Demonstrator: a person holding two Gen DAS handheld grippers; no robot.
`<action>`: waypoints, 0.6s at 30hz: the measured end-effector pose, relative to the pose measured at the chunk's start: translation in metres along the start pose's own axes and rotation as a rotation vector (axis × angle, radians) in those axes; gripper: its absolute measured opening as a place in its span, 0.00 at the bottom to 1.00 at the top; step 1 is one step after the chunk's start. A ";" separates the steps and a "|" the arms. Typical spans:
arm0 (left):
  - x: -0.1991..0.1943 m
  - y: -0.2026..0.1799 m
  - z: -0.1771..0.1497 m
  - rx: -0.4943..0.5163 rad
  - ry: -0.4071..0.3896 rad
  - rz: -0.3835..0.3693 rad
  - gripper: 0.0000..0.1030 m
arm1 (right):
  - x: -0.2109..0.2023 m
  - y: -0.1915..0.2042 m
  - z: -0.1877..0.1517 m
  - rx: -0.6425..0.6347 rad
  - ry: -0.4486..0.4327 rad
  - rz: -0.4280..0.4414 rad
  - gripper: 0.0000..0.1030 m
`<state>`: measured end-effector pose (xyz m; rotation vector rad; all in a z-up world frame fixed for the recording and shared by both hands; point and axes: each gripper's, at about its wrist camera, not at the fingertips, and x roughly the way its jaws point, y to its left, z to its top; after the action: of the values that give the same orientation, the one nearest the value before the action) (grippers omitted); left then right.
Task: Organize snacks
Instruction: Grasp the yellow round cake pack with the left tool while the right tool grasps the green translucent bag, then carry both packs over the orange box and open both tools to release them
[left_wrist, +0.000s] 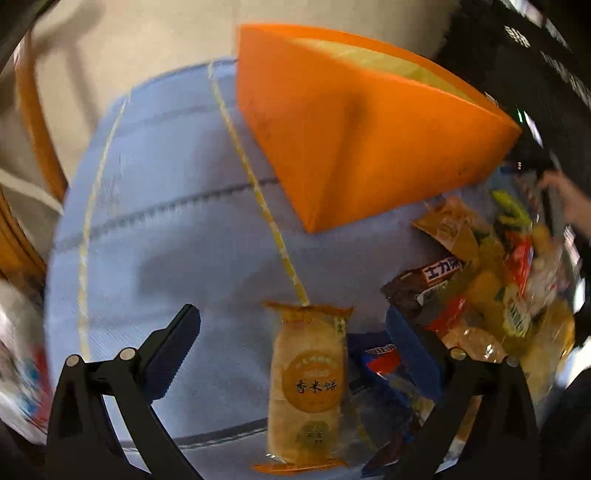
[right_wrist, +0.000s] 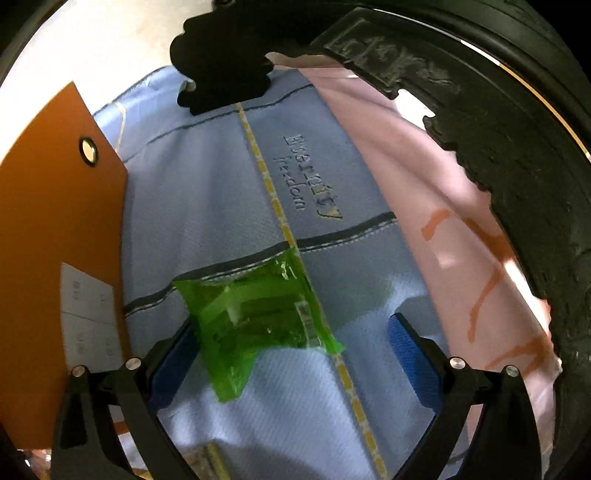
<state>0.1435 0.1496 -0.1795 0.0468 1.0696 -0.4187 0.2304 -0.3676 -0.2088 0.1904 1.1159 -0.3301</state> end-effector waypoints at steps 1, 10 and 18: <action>0.003 0.005 -0.004 -0.040 0.008 -0.014 0.94 | 0.000 0.000 0.001 0.000 -0.001 0.006 0.94; -0.020 -0.010 -0.013 -0.059 0.014 0.128 0.35 | -0.019 0.019 -0.002 -0.071 0.008 0.014 0.35; -0.046 -0.020 -0.023 -0.073 -0.019 0.144 0.35 | -0.073 0.015 -0.027 -0.123 -0.081 0.017 0.35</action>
<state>0.0985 0.1508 -0.1478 0.0547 1.0545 -0.2501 0.1837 -0.3329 -0.1548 0.0771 1.0505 -0.2516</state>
